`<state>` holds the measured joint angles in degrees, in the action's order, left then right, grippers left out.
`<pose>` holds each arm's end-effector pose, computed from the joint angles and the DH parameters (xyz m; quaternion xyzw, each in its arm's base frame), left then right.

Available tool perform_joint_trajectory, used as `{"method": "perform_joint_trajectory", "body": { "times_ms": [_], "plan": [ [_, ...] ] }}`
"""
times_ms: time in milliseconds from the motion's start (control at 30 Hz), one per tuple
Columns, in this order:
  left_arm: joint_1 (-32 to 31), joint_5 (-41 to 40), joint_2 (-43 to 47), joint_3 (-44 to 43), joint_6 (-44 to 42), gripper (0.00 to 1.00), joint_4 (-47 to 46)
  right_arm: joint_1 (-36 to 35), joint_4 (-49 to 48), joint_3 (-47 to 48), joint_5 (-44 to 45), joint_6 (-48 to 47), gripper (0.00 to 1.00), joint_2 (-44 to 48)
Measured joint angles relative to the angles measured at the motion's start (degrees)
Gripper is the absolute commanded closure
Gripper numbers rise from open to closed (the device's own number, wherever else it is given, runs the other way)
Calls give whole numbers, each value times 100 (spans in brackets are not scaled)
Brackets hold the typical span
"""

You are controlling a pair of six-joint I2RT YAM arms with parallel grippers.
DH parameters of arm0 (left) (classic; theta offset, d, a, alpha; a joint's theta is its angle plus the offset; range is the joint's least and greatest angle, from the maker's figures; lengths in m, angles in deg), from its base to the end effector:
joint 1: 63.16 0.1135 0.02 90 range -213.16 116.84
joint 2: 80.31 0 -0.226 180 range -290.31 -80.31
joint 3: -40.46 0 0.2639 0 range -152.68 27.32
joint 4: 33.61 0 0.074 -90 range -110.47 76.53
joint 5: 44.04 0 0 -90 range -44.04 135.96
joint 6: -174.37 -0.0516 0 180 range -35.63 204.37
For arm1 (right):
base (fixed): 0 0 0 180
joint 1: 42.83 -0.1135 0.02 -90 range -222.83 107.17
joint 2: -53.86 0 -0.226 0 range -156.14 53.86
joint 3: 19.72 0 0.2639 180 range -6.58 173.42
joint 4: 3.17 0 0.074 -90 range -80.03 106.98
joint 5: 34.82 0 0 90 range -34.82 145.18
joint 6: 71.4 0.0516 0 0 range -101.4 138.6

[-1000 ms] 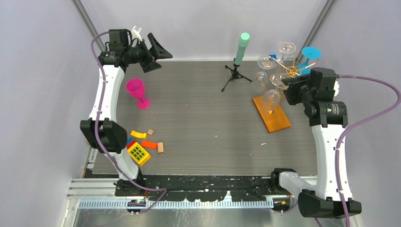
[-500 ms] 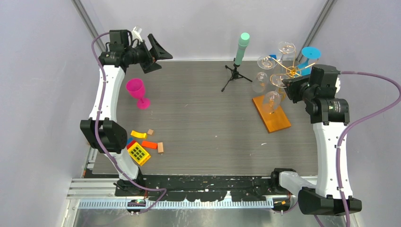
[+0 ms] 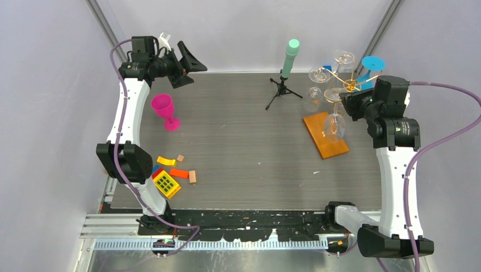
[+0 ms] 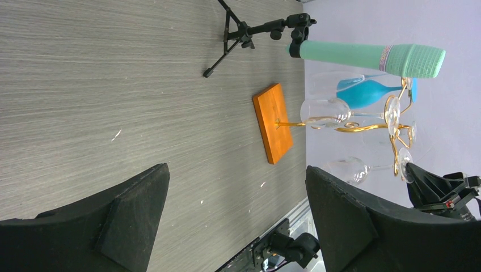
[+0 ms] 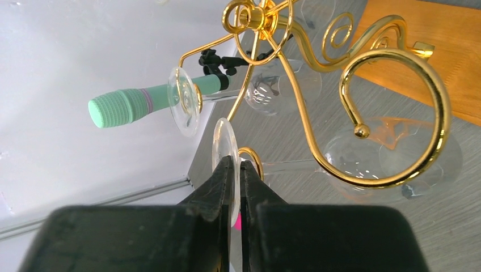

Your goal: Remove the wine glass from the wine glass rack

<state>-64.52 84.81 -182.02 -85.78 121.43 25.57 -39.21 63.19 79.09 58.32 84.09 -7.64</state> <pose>0.3990 -0.0418 0.3794 -0.1090 0.8423 -0.4222 0.3167 0.2312 -0.0175 0.4111 0.5001 0.7017 0.2404 0.4470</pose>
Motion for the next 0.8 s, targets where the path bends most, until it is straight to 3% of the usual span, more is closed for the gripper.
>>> {"method": "perform_joint_trajectory", "body": {
  "times_ms": [400,800],
  "plan": [
    [0,0,7,4,0,8,0,0,-658,-437,-293,42,100,522],
    [17,-31,48,4,-4,5,0,0,-1316,-811,-741,245,100,487]
  ]
}}
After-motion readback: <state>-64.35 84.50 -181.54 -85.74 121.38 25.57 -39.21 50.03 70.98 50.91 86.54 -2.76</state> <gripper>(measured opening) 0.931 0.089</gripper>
